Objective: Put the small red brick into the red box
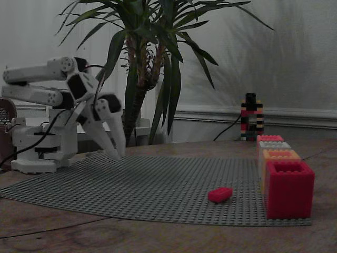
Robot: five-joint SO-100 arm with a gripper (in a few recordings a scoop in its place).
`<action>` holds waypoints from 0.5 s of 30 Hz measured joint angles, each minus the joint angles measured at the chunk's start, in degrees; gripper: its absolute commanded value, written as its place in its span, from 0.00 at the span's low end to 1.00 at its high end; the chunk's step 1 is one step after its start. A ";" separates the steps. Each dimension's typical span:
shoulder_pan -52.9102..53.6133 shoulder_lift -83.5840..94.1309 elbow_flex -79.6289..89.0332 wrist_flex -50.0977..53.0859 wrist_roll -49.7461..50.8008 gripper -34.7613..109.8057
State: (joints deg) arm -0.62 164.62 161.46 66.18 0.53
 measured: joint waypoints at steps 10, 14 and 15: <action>8.79 -37.62 -31.03 -11.78 -1.05 0.33; 11.69 -59.41 -49.04 -9.76 -1.23 0.33; 12.13 -64.60 -53.53 -8.44 -1.23 0.33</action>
State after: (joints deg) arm 11.51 100.02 107.93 57.74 -0.70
